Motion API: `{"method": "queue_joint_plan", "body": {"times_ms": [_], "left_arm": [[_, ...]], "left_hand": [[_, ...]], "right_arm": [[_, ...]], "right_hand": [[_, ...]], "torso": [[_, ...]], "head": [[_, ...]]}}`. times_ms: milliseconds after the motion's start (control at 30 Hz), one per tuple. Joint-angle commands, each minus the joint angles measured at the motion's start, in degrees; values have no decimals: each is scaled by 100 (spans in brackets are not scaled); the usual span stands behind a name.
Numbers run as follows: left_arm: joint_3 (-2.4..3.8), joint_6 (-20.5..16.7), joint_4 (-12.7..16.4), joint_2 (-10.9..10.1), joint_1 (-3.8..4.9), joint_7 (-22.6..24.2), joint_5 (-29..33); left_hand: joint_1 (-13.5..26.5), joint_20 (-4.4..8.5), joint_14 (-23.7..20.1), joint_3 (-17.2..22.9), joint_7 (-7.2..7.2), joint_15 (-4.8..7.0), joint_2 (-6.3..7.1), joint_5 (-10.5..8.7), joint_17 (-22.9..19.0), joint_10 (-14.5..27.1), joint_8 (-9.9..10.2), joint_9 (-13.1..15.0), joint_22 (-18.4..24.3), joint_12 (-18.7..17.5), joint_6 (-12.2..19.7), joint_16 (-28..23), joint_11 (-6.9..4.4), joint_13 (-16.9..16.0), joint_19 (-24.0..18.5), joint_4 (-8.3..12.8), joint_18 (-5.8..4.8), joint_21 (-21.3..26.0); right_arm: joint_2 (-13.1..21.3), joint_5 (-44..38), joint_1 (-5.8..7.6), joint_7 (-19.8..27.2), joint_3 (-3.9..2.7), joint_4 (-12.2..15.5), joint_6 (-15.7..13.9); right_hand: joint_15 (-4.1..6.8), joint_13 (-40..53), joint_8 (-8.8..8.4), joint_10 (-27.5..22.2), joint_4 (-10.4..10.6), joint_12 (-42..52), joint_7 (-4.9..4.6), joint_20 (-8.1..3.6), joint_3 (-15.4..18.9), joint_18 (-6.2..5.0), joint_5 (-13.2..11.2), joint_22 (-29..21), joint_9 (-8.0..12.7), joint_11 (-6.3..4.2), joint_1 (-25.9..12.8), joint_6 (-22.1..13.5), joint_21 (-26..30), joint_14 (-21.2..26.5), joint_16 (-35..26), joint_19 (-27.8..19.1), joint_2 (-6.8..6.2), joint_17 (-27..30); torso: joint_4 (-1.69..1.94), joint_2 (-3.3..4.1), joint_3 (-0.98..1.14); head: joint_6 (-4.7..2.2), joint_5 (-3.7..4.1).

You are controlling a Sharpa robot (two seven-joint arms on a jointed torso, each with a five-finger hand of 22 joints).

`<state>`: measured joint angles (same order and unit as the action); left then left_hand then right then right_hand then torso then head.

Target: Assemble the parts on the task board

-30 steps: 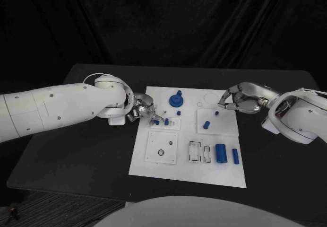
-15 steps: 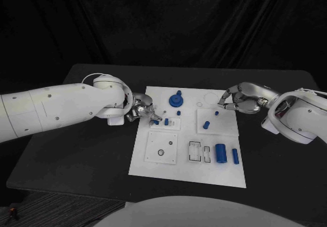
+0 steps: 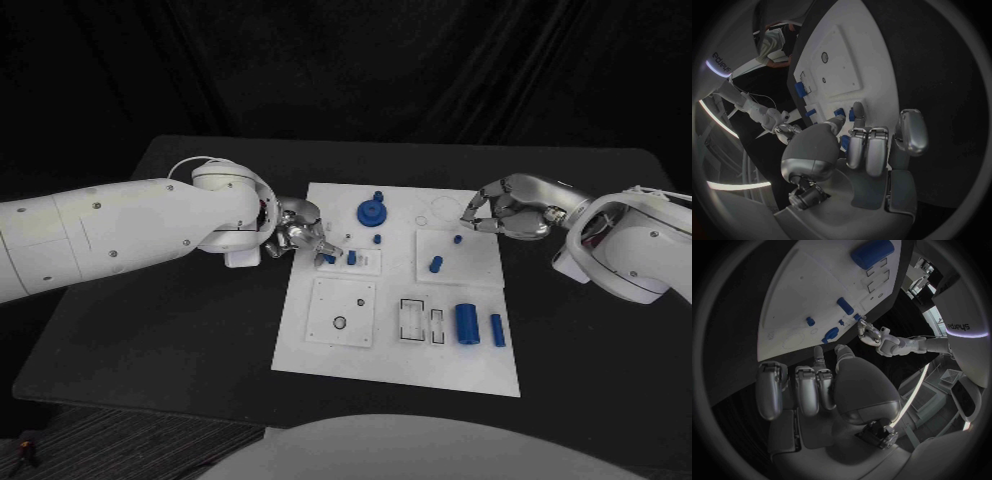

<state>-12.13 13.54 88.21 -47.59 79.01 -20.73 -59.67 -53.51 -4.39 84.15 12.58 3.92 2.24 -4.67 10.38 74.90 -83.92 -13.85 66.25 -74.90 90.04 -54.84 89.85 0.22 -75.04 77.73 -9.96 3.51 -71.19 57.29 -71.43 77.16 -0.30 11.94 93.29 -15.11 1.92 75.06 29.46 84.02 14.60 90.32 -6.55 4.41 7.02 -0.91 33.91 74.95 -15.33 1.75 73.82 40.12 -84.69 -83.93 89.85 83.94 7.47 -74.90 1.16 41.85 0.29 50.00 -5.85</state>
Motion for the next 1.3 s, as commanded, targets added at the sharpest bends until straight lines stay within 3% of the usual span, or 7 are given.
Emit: {"method": "queue_joint_plan", "body": {"times_ms": [33, 367, 567, 667, 867, 1033, 1300], "left_arm": [[-6, -182, 20, -13, -17, 38, -82], [-6, -202, 37, -38, -16, 40, -82], [-6, -183, 40, -45, -16, 39, -82], [-6, -174, 52, -45, -16, 41, -82], [-6, -125, 77, -47, -16, 41, -82], [-6, -43, 82, -57, -16, 36, -82], [-6, 13, 79, -65, -16, 32, -82]], "left_hand": [[-11, -15, 585, -39, 11, -39, 50, -30, 1510, -608, 19, -11, -908, -4, -2, 15, 38, -1496, -36, 7, 100, 31], [-22, -26, 585, -63, 37, -52, 42, -42, 1510, -608, 131, -151, -905, -4, 32, 15, 57, -1496, -41, -14, 101, 45], [-31, -40, 585, -63, 46, -66, -12, 131, 1510, -608, 212, -300, -895, -4, -11, 15, 69, -1496, -62, -56, 109, 83], [-89, -44, 585, -36, 43, -67, -20, 390, 1510, -608, 257, -401, -893, -4, -48, 15, 69, -1496, -67, -34, 112, 95], [-380, -26, 585, 236, 11, -44, 55, 1250, 1510, -608, 315, -537, -892, -4, -70, 15, 39, -1496, -72, 274, 115, 113], [-486, -13, 585, 445, -4, -32, 129, 1588, 1510, -608, 317, -579, -891, -4, -85, 15, 24, -1496, -73, 468, 117, 120], [-489, -2, 585, 916, -10, -23, 242, 1679, 1510, -608, 299, -608, -892, -4, -100, 15, 16, -1496, -70, 724, 115, 122]], "right_arm": [[4, -8, -13, -82, -4, -5, 6], [-2, -8, -15, -100, -4, -10, 20], [-5, -8, -15, -107, -4, -13, 27], [-11, -8, -17, -108, -4, -16, 33], [-18, -8, -22, -112, -4, -19, 41], [-16, -8, -24, -118, -4, -19, 50], [-17, -8, -25, -126, -4, -20, 58]], "right_hand": [[5, 1494, -31, 598, -30, -32, 8, -5, -15, -64, 26, 1300, 6, -20, 44, 50, 16, -607, 15, 264, -7, -1510], [5, 1494, -31, 598, -30, -32, 8, -5, -15, -64, 26, 1300, 6, -20, 44, 50, 16, -607, 15, 264, -7, -1510], [5, 1494, -31, 598, -30, -32, 8, -5, -15, -64, 26, 1300, 6, -20, 44, 50, 16, -607, 15, 264, -7, -1510], [5, 1494, -31, 598, -30, -32, 8, -5, -15, -64, 26, 1300, 6, -20, 44, 50, 16, -607, 15, 264, -7, -1510], [5, 1494, -35, 598, -40, -32, 6, -5, -25, -66, 47, 1297, 12, -18, 60, 56, 25, -607, 15, 259, -15, -1510], [5, 1494, -35, 598, -40, -32, 6, -5, -25, -66, 47, 1297, 12, -18, 60, 56, 25, -607, 15, 259, -15, -1510], [5, 1494, -35, 598, -40, -32, 6, -5, -25, -66, 47, 1297, 12, -18, 60, 56, 25, -607, 15, 259, -15, -1510]], "torso": [[1, 2, 2], [-3, 4, 4], [1, 3, 5], [2, 5, 4], [1, 6, 4], [3, 5, 2], [3, 5, 2]], "head": [[0, 3], [0, 6], [0, 5], [0, 1], [0, -3], [0, -4], [0, -13]]}}
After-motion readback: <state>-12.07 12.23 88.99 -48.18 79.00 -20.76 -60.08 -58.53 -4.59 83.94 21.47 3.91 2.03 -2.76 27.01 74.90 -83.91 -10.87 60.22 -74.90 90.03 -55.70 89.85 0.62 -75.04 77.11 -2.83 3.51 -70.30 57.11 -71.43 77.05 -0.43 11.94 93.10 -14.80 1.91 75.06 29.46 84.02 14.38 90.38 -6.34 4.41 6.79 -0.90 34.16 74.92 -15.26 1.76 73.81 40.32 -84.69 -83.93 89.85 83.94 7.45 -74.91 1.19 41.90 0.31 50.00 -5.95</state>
